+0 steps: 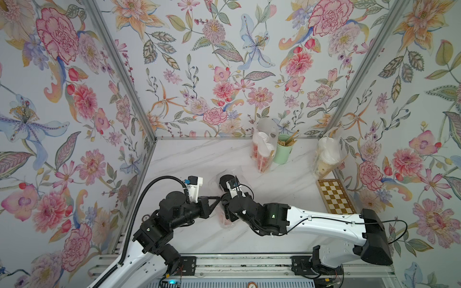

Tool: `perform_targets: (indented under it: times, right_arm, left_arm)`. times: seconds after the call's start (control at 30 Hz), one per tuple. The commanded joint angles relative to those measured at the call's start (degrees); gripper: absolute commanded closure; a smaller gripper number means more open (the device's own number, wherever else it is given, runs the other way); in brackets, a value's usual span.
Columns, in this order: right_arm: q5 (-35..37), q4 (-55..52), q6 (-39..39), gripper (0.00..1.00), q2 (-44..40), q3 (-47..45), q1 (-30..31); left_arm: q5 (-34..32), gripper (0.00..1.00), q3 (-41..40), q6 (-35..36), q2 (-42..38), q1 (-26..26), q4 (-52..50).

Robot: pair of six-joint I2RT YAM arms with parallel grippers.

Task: Pack milk tea into plastic carrier bags
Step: Place the milk tea cup in the plastic carrier bag.

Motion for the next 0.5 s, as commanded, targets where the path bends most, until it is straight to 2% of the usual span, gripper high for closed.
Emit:
perform_targets:
  times: [0.0,0.3,0.47]
  right_arm:
    - [0.13,0.24,-1.74,0.66,-0.37,-0.87,0.25]
    - [-0.94,0.22,-4.01,0.65,2.24,-2.37,0.19]
    - [-2.16,1.41,-4.4,0.58,4.47,-3.39,0.1]
  left_arm:
    - [-0.16,0.98,2.21,0.26,-0.47,-0.51,1.2]
    - [-1.58,0.98,4.31,1.08,-0.04,-0.51,0.59]
    - [-0.69,0.98,5.28,1.34,1.04,-0.51,0.97]
